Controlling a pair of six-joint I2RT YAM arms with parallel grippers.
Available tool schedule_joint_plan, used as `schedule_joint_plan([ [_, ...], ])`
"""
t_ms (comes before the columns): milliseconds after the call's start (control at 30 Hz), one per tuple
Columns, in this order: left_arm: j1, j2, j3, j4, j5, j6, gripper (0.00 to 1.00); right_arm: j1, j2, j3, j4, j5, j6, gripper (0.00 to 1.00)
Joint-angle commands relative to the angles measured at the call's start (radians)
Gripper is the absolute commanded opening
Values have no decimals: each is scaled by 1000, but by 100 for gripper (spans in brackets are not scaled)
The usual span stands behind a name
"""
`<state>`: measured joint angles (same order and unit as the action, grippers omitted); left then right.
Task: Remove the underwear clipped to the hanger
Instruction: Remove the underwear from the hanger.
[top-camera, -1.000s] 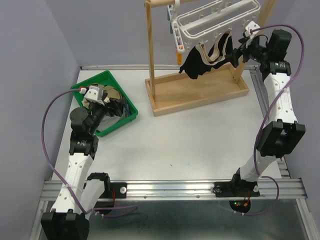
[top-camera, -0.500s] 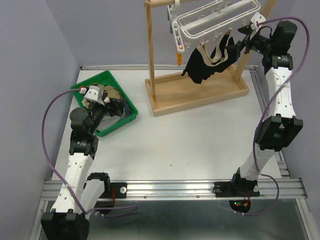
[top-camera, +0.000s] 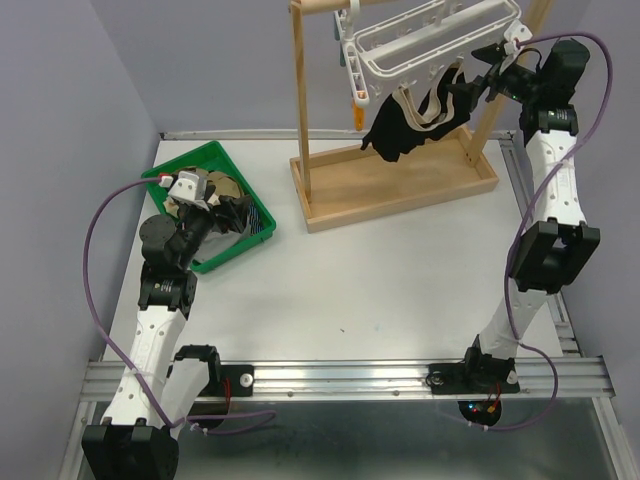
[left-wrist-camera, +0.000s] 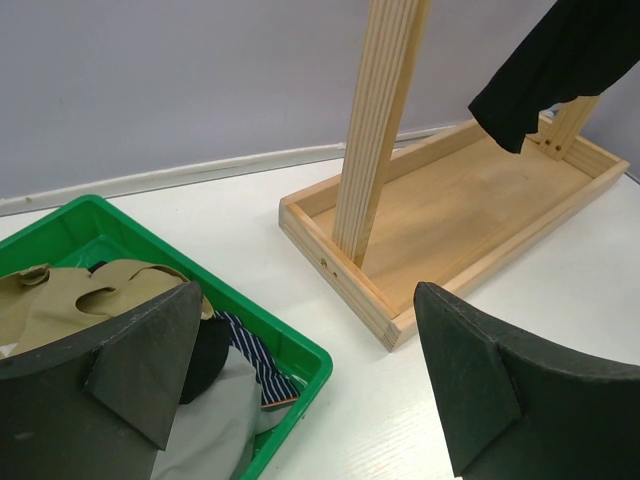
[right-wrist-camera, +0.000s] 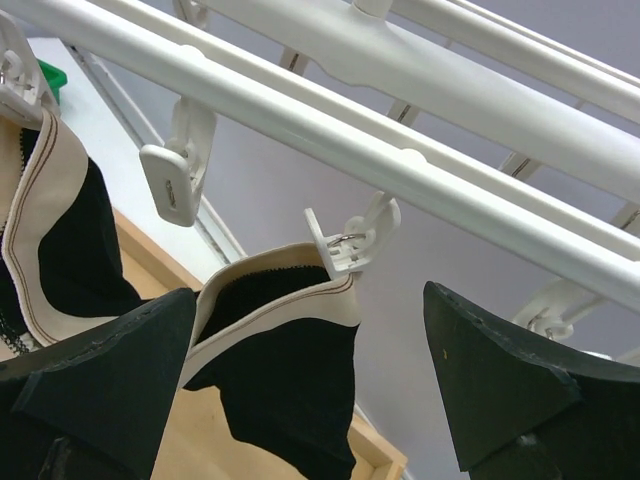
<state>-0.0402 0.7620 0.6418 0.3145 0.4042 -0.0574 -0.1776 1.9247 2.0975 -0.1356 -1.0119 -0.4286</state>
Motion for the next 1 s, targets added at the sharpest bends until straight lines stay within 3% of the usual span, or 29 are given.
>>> schedule_joint_plan([
  [0,-7,-9,-2,52,12,5,99,-7,-1,52,159,-47,62,100],
  [200,-7,-10,-1,51,10,8,99,-7,14,27,322,-33,177,100],
  [533,-7,-10,-1,49,5,13,99,-2,56,47,399,-27,241,99],
  [700,-7,-9,-1,47,2,13,99,-2,65,27,505,-31,329,94],
  [967,-7,-7,-1,43,-1,16,99,0,106,61,533,-62,358,86],
])
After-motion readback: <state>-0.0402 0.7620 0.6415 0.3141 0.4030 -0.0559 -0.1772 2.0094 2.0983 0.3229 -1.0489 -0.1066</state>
